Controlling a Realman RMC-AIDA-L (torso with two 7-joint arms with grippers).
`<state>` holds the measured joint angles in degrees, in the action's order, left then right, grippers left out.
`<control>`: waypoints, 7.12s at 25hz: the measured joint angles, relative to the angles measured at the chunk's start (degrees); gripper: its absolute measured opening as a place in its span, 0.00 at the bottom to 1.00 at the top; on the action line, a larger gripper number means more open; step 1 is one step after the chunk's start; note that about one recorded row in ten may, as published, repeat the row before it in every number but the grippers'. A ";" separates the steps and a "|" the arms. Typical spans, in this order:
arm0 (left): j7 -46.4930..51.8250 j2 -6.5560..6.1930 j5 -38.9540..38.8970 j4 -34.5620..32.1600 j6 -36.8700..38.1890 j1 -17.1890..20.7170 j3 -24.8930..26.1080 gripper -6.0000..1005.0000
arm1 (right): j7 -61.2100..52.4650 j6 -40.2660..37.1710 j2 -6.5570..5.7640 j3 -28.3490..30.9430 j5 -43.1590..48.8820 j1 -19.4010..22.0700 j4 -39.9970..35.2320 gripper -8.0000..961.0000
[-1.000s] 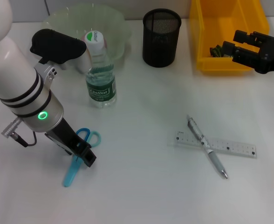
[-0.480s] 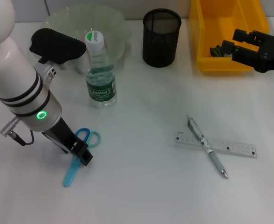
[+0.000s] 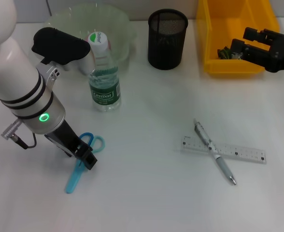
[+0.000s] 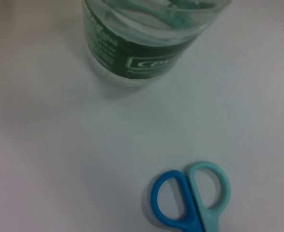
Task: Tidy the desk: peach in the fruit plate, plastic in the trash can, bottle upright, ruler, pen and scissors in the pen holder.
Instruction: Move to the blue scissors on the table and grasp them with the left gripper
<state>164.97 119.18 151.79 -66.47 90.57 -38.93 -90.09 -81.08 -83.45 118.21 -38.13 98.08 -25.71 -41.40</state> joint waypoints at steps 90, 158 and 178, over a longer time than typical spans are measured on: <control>0.09 0.00 0.18 2.93 2.52 -4.37 -0.41 0.50 | 0.04 1.54 0.00 0.25 0.01 -1.18 0.74 0.65; 0.00 0.00 1.31 6.27 1.00 -5.99 -0.79 0.67 | 0.13 2.25 -0.09 0.25 0.01 -2.61 1.07 0.65; -0.09 0.00 1.31 7.62 0.66 -6.60 -0.87 0.62 | 0.13 2.42 -0.09 0.25 0.01 -2.86 1.24 0.65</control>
<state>164.88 119.18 153.09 -58.85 91.23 -45.53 -90.95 -80.95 -81.03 118.12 -37.88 98.09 -28.58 -40.16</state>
